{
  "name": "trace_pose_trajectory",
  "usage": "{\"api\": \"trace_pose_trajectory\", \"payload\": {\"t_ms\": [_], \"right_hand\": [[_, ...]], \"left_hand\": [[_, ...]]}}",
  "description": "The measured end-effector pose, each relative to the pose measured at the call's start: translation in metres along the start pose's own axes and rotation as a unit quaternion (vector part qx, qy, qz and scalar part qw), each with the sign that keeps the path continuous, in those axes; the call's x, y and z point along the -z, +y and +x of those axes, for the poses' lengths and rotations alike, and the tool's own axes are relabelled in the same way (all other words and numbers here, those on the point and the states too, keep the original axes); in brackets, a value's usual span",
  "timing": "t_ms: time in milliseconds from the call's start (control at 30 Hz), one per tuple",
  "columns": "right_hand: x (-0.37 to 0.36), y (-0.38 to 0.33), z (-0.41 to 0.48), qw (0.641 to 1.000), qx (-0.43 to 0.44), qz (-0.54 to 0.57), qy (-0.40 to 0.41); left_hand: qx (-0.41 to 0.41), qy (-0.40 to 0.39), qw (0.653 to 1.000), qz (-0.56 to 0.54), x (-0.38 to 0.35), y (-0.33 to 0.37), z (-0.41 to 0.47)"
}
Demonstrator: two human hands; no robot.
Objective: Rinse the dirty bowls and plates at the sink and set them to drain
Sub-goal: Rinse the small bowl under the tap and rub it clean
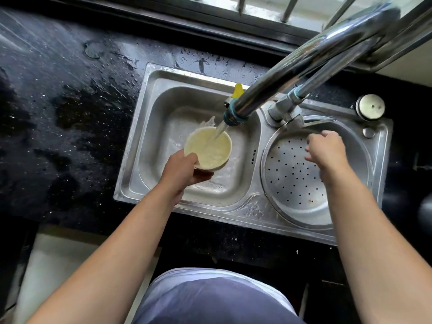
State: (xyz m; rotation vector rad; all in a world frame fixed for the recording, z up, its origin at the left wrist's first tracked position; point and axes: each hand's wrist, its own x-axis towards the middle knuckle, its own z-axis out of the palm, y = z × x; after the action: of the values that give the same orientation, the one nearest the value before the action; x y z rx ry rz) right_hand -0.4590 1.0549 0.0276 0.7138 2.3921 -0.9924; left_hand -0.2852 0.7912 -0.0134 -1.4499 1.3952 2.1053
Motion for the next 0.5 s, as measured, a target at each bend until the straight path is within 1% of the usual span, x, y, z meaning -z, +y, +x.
{"api": "trace_pose_trajectory", "payload": {"t_ms": [100, 200, 333, 500], "right_hand": [[0.006, -0.007, 0.013, 1.000, 0.008, 0.011, 0.009], [0.004, -0.014, 0.017, 1.000, -0.001, 0.024, 0.004], [0.002, -0.018, 0.025, 0.999, 0.041, 0.021, -0.026], [0.009, -0.017, 0.035, 0.999, 0.053, 0.001, -0.009]], "left_hand": [[0.031, -0.023, 0.998, -0.048, -0.004, -0.002, 0.002], [0.066, -0.025, 0.994, -0.078, -0.007, -0.004, 0.003], [0.091, -0.018, 0.994, -0.053, -0.009, -0.008, 0.004], [0.085, -0.024, 0.996, -0.031, -0.007, -0.006, 0.002]]}}
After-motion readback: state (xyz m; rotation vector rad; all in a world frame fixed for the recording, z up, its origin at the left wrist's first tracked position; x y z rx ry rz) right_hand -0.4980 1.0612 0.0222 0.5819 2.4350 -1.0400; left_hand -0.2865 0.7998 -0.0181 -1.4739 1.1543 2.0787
